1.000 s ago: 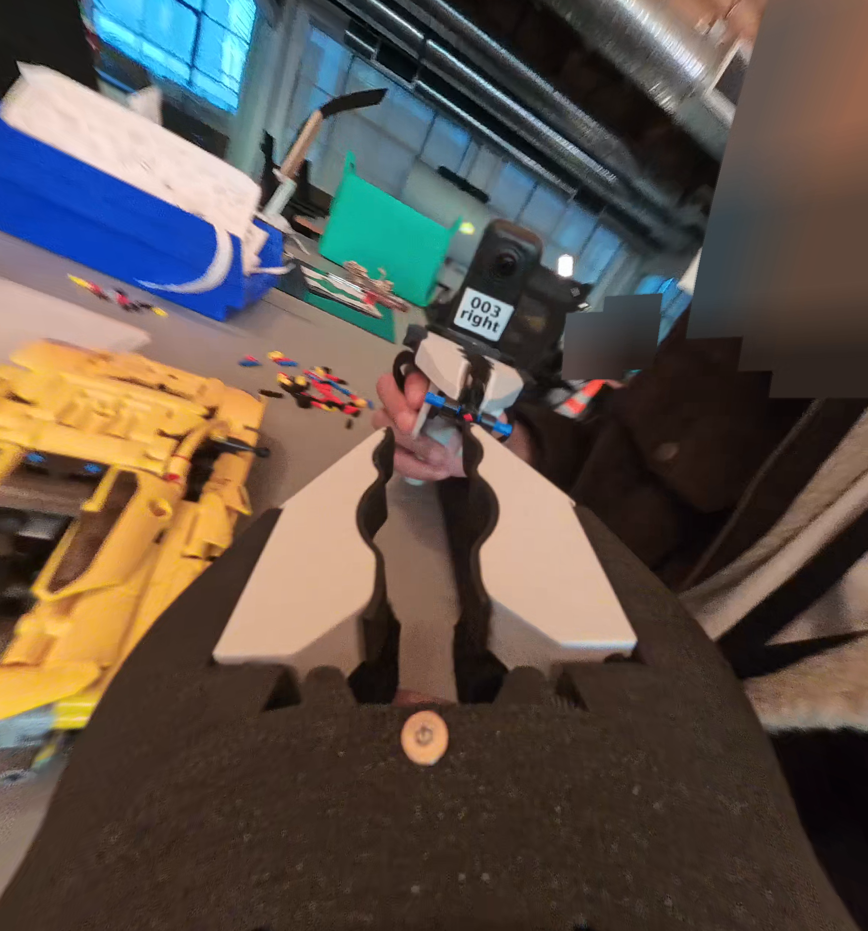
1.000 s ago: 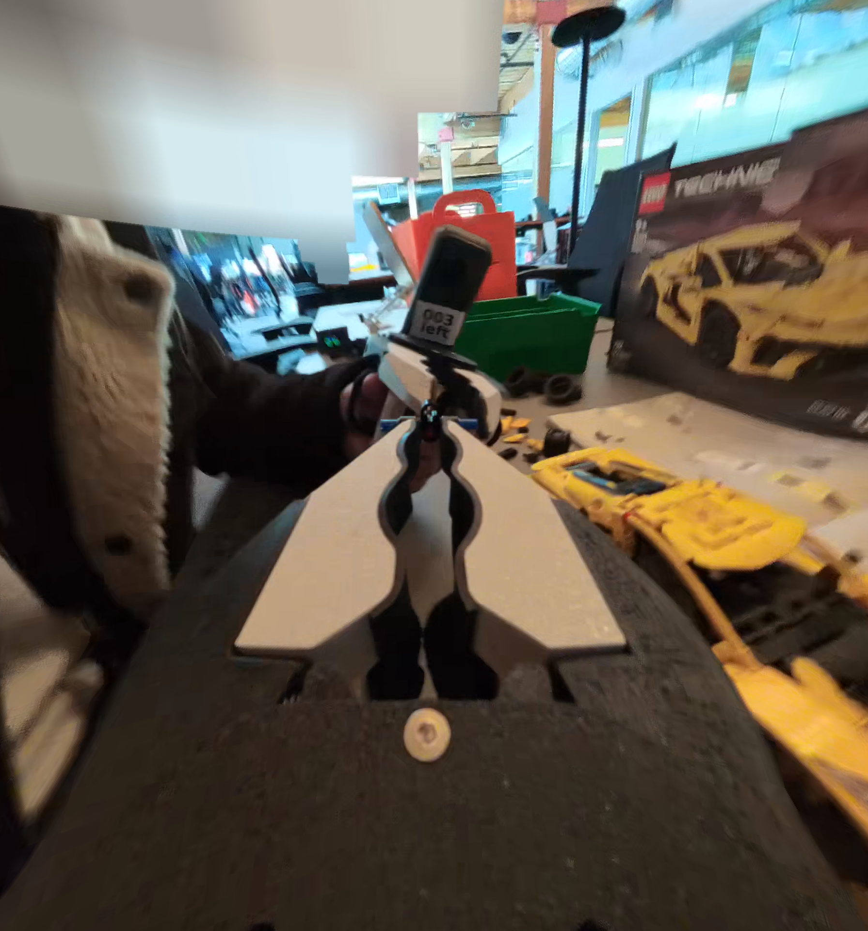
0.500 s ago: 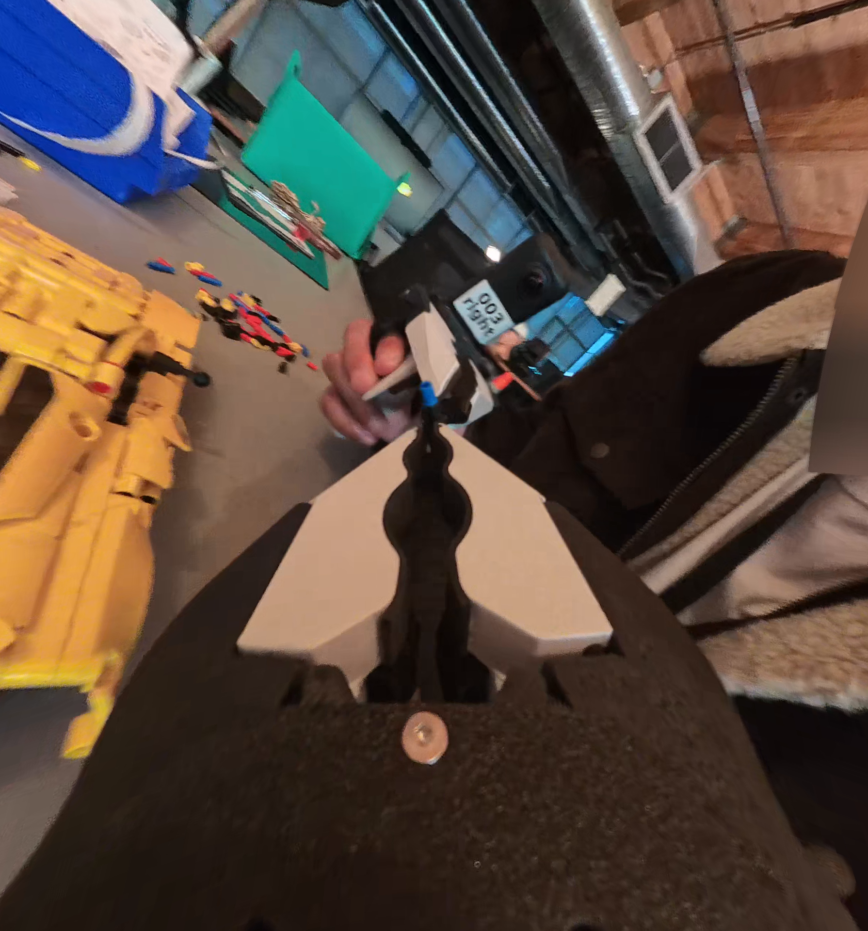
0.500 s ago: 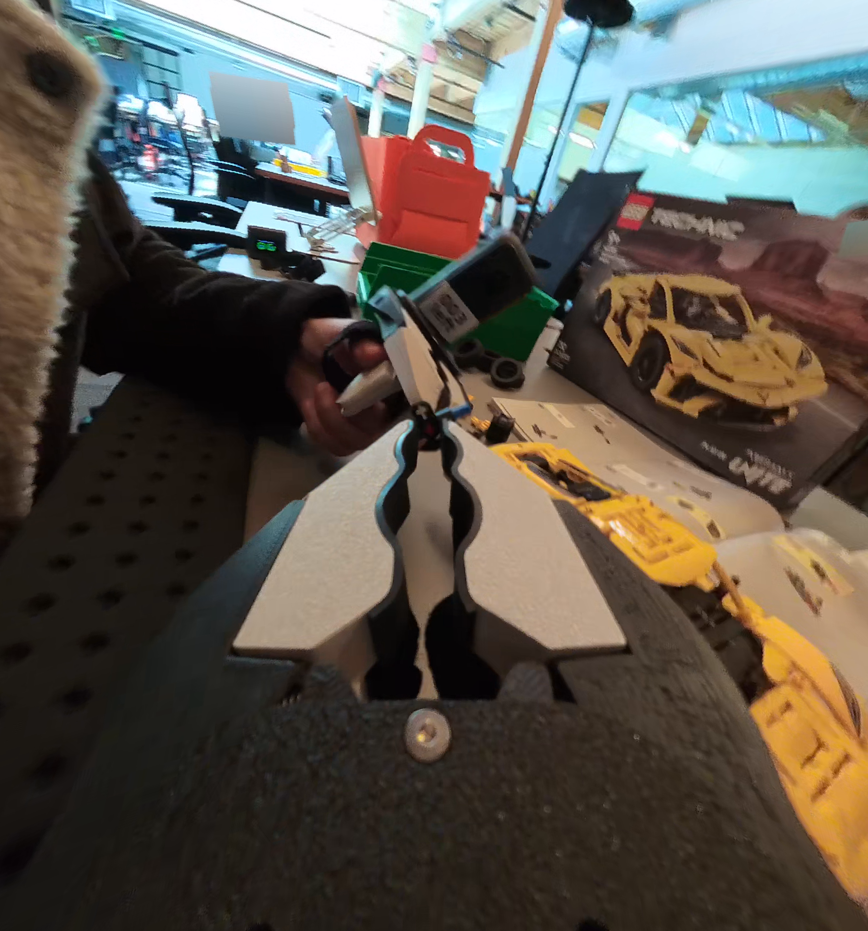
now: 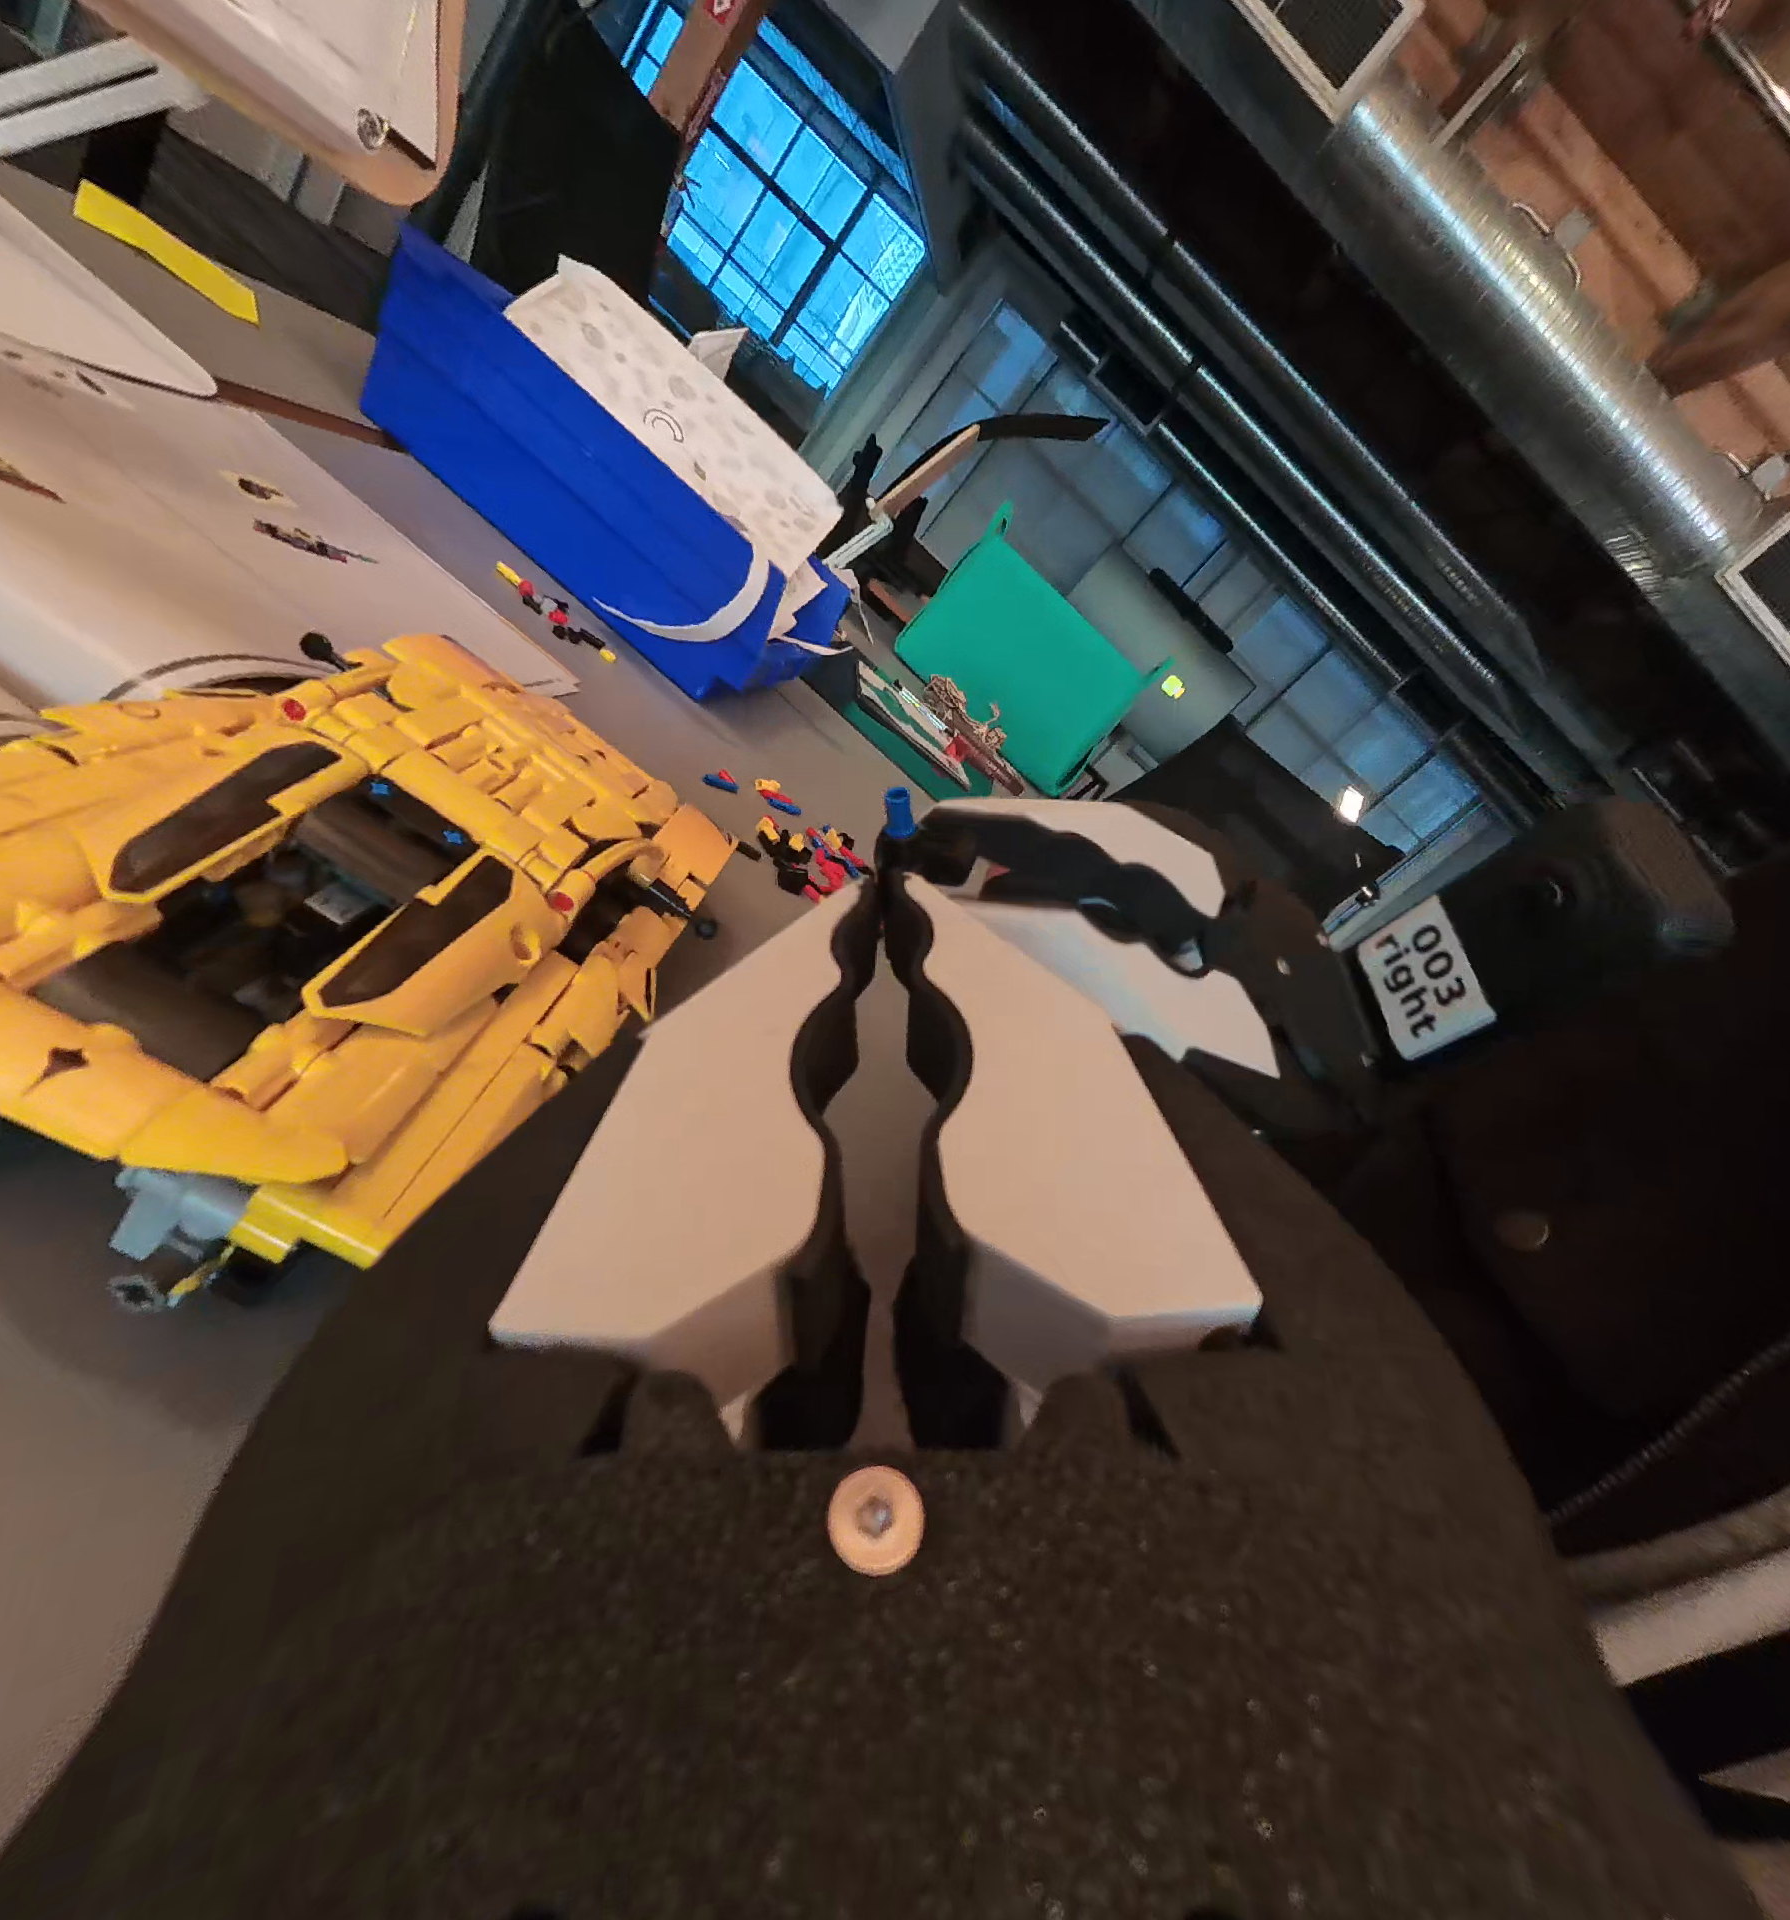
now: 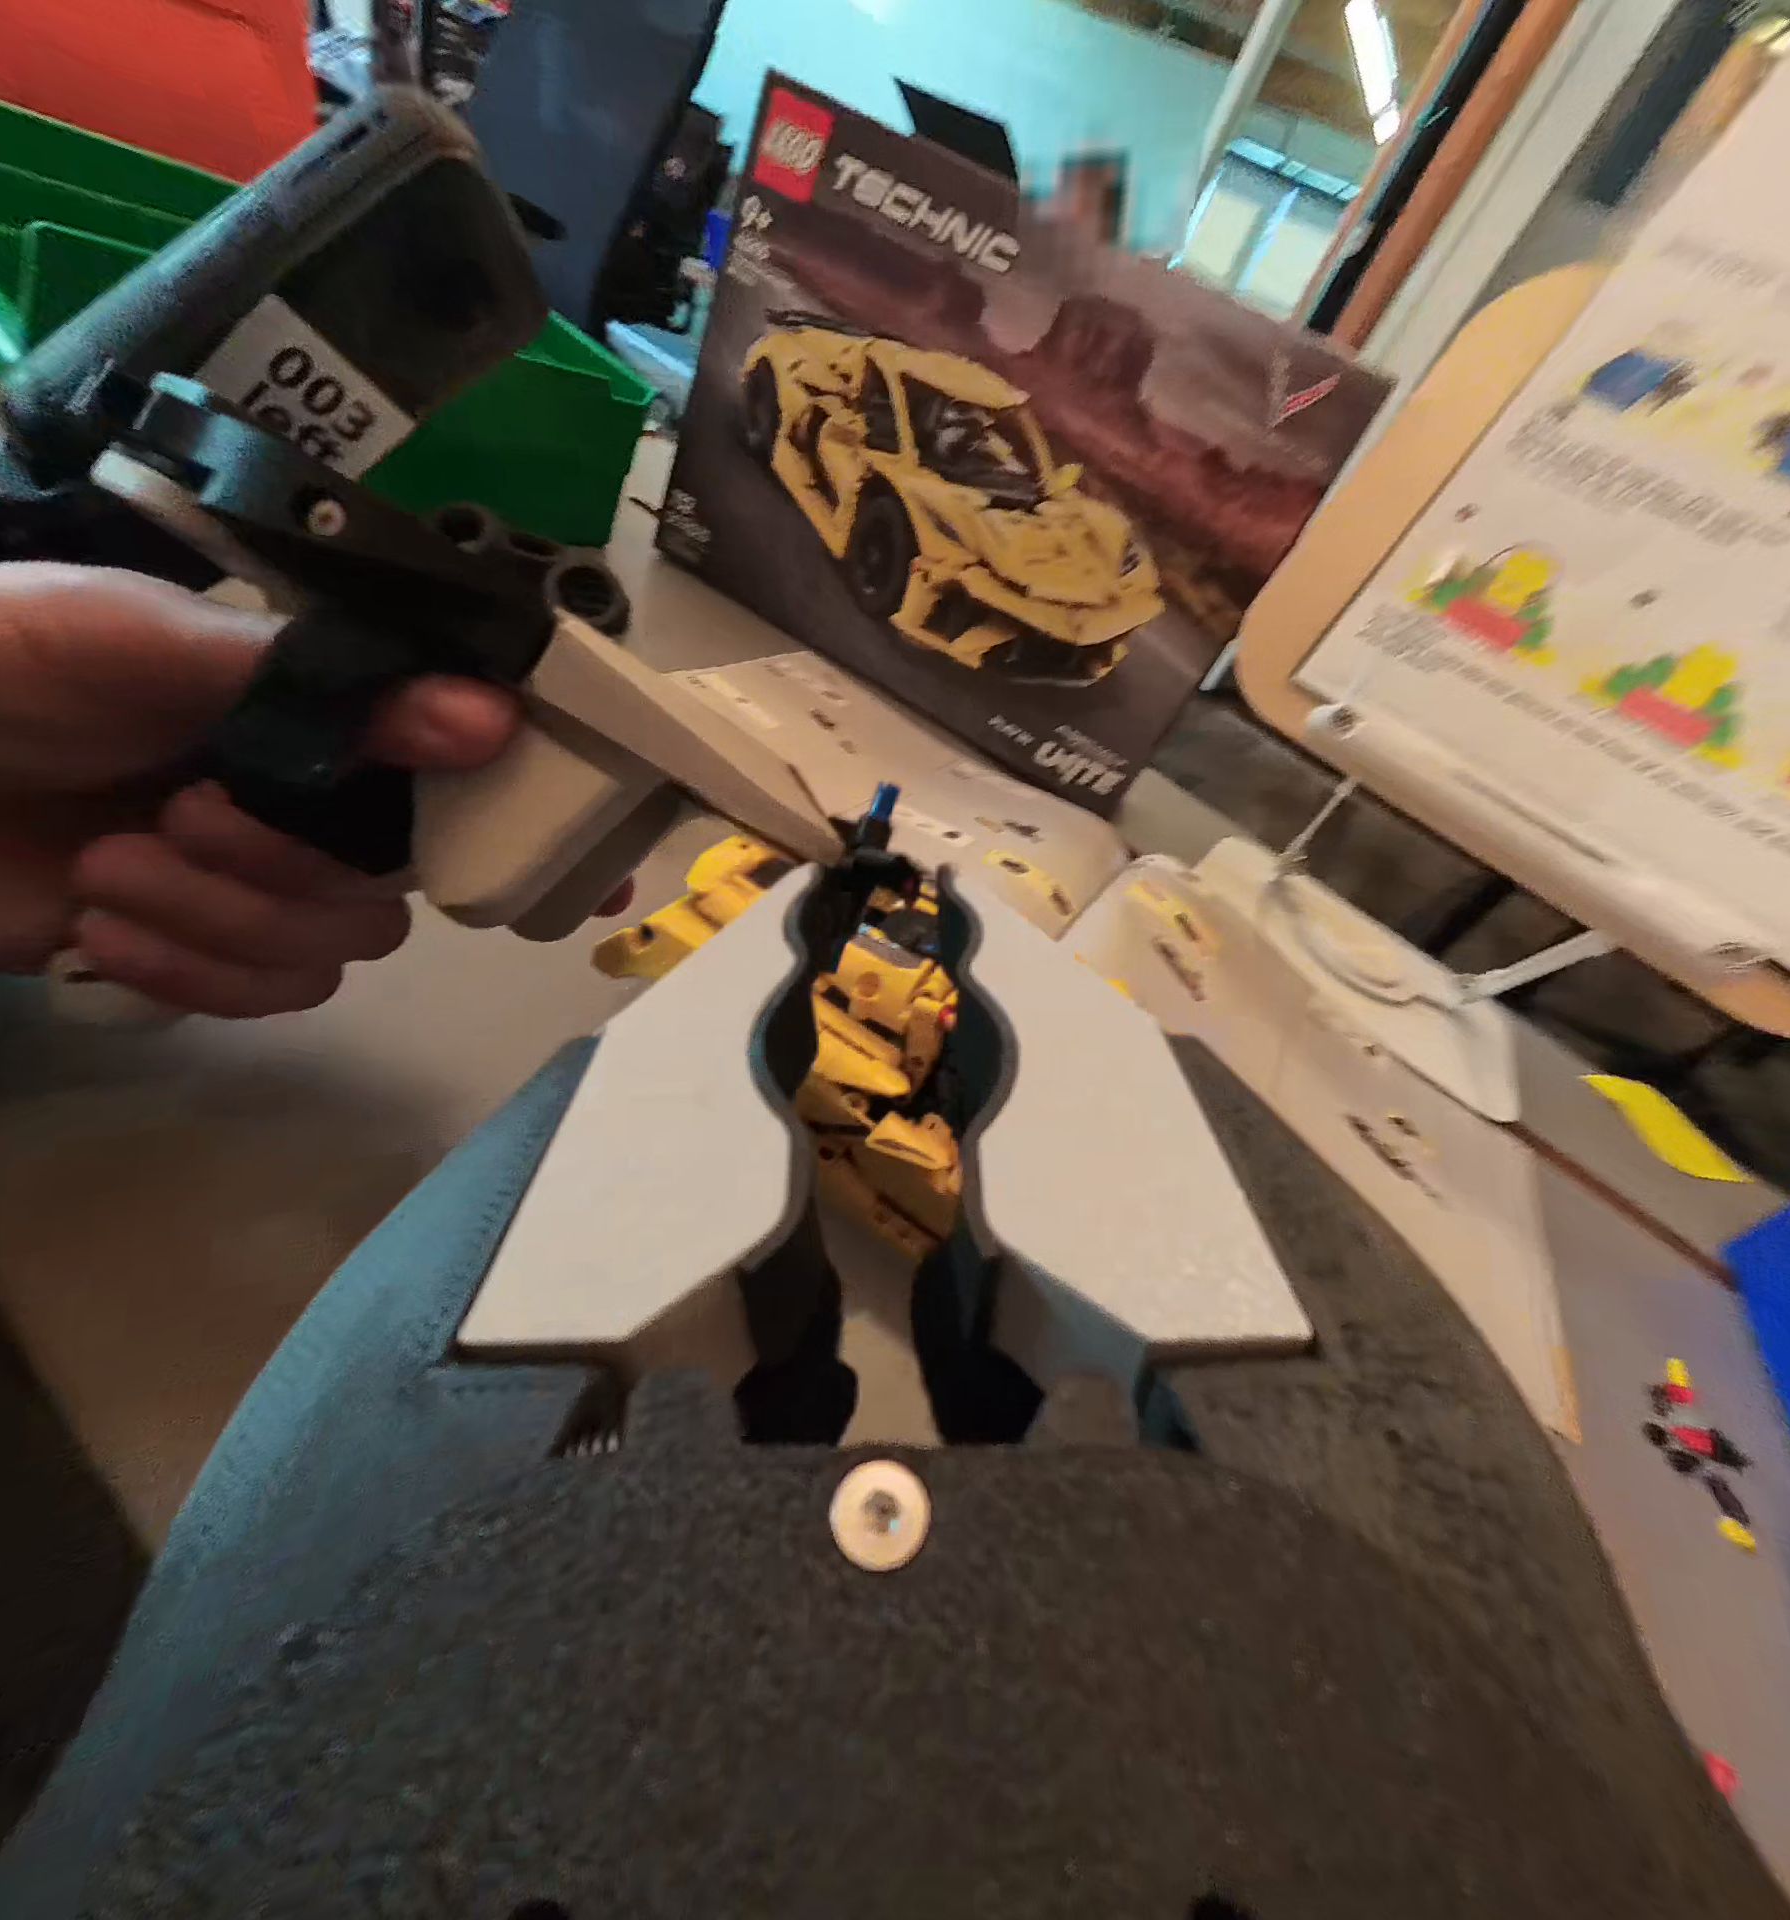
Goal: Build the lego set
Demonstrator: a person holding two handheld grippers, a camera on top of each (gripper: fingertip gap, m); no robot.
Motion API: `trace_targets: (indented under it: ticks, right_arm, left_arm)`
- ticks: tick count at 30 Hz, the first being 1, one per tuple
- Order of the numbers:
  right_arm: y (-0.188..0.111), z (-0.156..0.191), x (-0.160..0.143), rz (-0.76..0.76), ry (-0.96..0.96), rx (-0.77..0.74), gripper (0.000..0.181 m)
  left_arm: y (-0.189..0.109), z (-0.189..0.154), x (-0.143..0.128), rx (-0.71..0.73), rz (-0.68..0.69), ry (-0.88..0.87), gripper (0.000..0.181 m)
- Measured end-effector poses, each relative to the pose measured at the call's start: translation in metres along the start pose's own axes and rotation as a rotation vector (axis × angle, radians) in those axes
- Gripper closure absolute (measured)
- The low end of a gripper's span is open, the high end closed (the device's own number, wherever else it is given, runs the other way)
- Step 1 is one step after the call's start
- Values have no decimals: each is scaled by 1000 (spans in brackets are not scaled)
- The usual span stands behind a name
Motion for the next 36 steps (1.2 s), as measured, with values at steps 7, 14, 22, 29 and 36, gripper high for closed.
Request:
trace_targets:
  ticks: [7, 14, 22, 29, 36]
  right_arm:
    - [7, 3, -7, 53, 30, 4, 161]
    - [6, 1, -9, 63, 48, 48, 166]
    - [1, -2, -12, -2, 132, 262, 166]
    - [-14, -3, 7, -211, 575, 631, 167]
    - [-21, 2, 13, -274, 276, 545, 167]
  left_arm:
    - [0, 1, -2, 14, -11, -23, 181]
    - [2, 1, -5, 18, 41, 55, 181]
    - [3, -10, -7, -90, 100, 159, 166]
    - [-3, -21, -1, -266, 77, 140, 159]
    - [-4, -25, -1, -472, 97, -261, 151]
Point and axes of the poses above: each gripper's, where its closed fingertips meet, y out along the fingers, x out of its top, z = x × y across the jaws, the point moved 3 cm from there along -y, back along the fingers
